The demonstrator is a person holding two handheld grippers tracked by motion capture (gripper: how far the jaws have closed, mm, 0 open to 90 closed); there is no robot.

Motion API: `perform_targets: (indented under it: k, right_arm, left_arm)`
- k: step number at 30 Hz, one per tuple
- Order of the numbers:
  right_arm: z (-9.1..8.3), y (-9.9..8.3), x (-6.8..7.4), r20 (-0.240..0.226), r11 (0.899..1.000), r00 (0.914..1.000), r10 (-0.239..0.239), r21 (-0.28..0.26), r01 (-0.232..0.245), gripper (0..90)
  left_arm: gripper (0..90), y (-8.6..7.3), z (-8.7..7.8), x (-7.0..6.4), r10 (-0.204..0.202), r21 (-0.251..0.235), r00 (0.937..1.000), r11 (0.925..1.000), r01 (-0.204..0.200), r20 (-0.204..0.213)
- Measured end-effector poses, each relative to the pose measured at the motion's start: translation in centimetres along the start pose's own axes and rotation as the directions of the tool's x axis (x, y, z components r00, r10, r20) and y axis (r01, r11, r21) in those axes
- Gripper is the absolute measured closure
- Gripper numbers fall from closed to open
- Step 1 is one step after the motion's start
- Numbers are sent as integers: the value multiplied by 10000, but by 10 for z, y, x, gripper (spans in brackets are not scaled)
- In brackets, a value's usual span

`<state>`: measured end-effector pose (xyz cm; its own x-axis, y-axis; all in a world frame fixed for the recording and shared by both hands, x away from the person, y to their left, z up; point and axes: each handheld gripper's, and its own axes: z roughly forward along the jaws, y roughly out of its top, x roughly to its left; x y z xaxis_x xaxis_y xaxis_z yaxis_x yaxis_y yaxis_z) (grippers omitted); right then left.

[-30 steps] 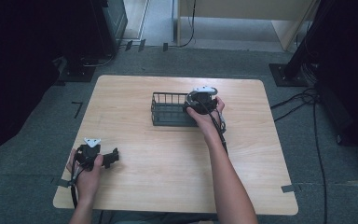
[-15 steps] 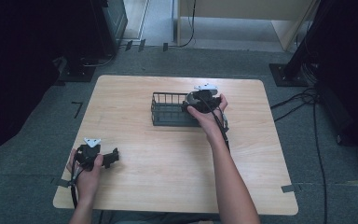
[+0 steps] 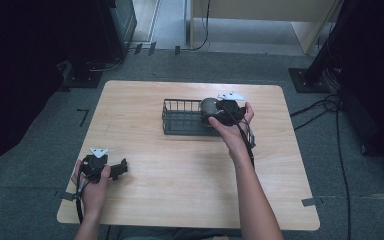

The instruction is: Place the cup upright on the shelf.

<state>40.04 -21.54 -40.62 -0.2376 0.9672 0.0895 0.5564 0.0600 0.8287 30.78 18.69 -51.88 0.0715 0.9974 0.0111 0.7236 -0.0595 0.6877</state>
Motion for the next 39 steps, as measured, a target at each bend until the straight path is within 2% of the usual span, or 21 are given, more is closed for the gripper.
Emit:
perform_targets:
  k: [17, 39]
  right_arm:
    - [-44, -30, -25, 65, 9997, 10000, 49, -222, -48, 0]
    - [-82, -73, -66, 818, 9990, 9957, 429, -180, -416, 0]
  left_arm:
    - [0, 0, 0, 0, -7, -33, 10000, 10000, 7, 0]
    - [0, 0, 0, 0, 17, 3, 10000, 10000, -17, 0]
